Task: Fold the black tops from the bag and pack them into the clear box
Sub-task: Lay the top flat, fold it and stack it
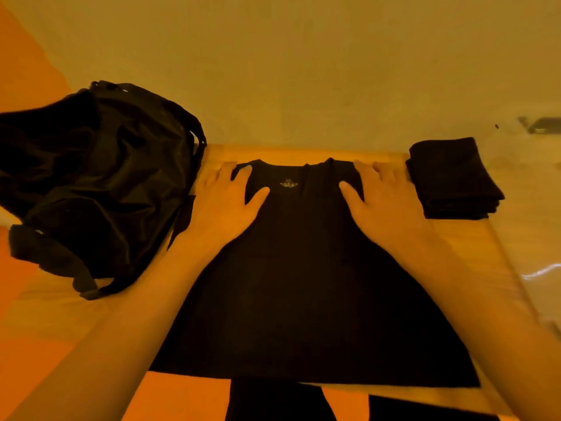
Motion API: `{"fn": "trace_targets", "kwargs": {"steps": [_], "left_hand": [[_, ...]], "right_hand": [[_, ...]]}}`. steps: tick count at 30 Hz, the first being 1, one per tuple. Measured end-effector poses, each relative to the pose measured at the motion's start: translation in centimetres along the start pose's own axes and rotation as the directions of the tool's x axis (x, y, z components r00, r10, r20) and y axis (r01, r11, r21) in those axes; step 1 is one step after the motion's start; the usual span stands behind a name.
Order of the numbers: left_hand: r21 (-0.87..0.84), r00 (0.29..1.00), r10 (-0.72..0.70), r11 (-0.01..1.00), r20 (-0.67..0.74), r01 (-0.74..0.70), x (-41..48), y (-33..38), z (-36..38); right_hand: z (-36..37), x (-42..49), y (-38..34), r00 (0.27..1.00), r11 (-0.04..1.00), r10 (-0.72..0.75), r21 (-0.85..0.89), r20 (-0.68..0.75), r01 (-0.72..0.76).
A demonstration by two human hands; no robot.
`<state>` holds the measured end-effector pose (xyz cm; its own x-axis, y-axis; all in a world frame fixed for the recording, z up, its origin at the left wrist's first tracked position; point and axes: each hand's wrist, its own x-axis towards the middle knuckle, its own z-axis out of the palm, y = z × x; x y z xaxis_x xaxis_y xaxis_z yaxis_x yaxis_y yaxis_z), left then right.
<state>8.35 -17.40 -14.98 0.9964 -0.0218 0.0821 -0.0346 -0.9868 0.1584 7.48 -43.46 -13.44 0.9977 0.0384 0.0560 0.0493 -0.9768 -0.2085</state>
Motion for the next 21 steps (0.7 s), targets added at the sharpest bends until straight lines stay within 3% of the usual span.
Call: {"fn": "trace_targets", "kwargs": {"steps": [5, 7, 11, 13, 18, 21], "left_hand": [[0.045, 0.997, 0.064, 0.997, 0.030, -0.065, 5.8, -1.6, 0.1], [-0.020, 0.997, 0.056, 0.998, 0.050, -0.055, 7.2, -2.3, 0.1], [-0.295, 0.969, -0.087, 0.943, 0.233, 0.156, 9.5, -3.5, -0.9], [-0.353, 0.937, -0.119, 0.905, 0.328, 0.238, 10.4, -3.7, -1.5], [-0.358, 0.908, -0.114, 0.893, 0.402, 0.271, 11.2, -3.6, -2.4], [-0.430, 0.922, -0.132, 0.855, 0.364, 0.292, 11.2, -4.2, -2.5]], "right_hand": [[-0.3, 9.1, -0.1, 0.989, 0.994, 0.021, 0.105, 0.148, -0.037], [-0.3, 11.2, 0.0, 0.978, 0.989, 0.040, 0.130, 0.204, -0.068], [-0.5, 13.1, 0.4, 0.924, 0.969, 0.111, 0.166, 0.366, -0.182], [-0.4, 13.6, 0.6, 0.897, 0.962, 0.133, 0.164, 0.423, -0.220], [-0.9, 14.0, 0.8, 0.882, 0.945, 0.125, 0.217, 0.454, -0.245], [-1.3, 13.8, 1.0, 0.893, 0.938, 0.117, 0.247, 0.433, -0.243]]}}
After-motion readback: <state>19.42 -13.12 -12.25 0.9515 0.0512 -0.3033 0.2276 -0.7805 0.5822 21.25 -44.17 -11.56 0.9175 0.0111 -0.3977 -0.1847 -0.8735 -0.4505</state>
